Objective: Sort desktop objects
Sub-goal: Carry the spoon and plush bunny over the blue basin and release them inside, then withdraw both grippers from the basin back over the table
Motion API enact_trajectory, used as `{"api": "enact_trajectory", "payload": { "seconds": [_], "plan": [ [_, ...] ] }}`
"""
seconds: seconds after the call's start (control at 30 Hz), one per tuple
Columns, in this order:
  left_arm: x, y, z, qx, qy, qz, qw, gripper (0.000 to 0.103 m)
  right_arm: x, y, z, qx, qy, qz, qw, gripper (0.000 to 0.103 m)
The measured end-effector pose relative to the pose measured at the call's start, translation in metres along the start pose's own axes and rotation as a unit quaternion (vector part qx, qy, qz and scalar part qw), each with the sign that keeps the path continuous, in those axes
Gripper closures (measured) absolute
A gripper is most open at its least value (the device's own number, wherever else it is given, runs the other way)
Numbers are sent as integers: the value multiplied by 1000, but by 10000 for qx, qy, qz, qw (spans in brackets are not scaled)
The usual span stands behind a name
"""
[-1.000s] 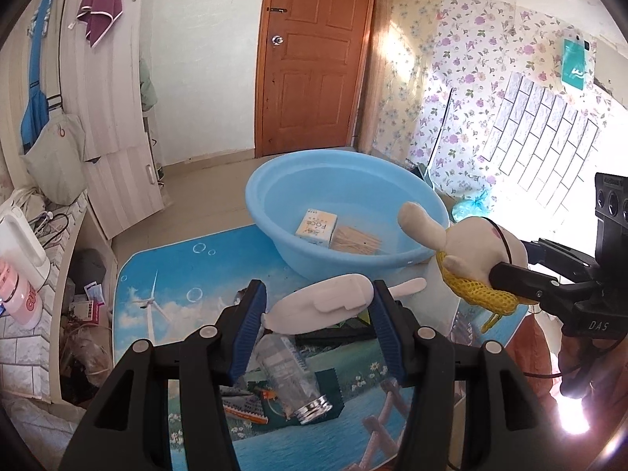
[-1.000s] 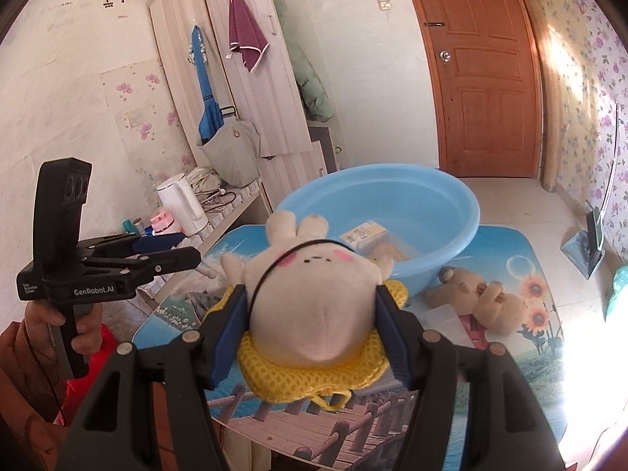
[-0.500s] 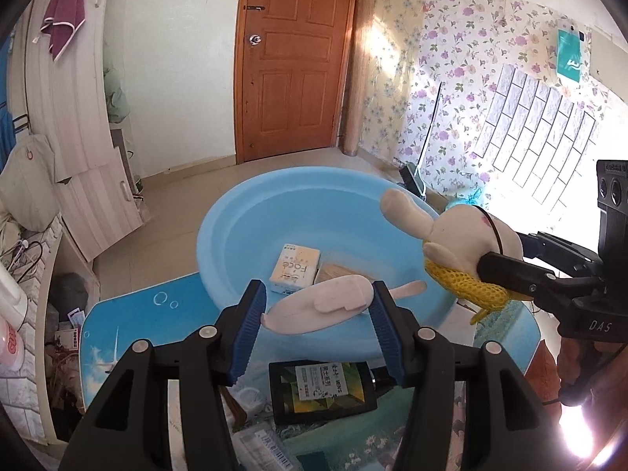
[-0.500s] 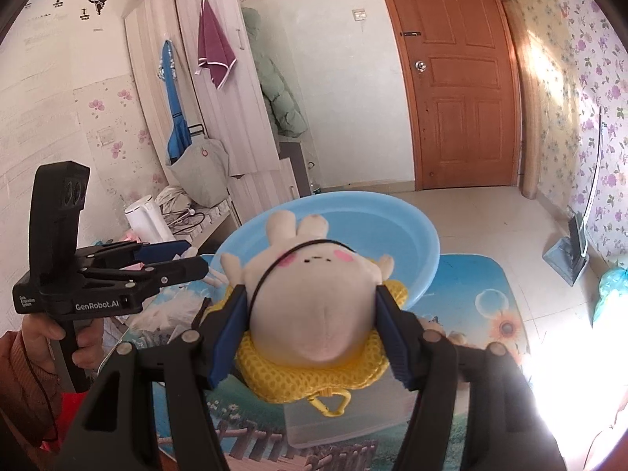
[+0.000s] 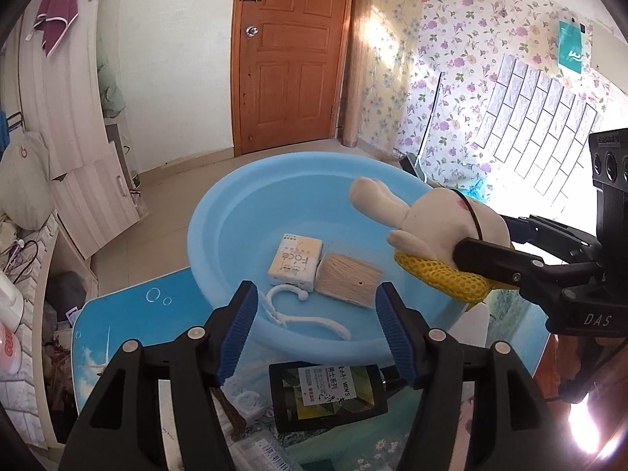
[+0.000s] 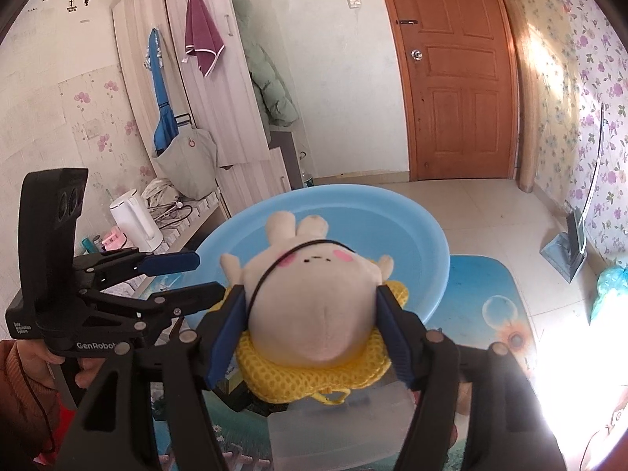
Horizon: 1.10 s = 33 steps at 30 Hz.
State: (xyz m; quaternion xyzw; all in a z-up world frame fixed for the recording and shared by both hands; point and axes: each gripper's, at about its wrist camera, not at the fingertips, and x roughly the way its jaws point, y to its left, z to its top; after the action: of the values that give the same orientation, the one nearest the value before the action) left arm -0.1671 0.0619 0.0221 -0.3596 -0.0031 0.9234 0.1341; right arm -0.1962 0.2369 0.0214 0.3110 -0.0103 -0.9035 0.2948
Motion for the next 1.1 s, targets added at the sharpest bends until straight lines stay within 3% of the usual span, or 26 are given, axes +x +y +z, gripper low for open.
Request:
{"api": "enact_trajectory", "payload": {
  "seconds": [0.5, 0.83, 1.1],
  "plan": [
    [-38, 32, -41, -454, -65, 360, 9983, 28, 7, 27, -1, -21, 181, -183, 9997, 29],
    [-57, 40, -67, -620, -20, 463, 9970, 23, -8, 53, -6, -255, 39, -80, 9996, 26],
    [-67, 48, -94, -820, 179, 605, 9946, 16, -32, 47, -25, -340, -55, -323, 9989, 26]
  ]
}}
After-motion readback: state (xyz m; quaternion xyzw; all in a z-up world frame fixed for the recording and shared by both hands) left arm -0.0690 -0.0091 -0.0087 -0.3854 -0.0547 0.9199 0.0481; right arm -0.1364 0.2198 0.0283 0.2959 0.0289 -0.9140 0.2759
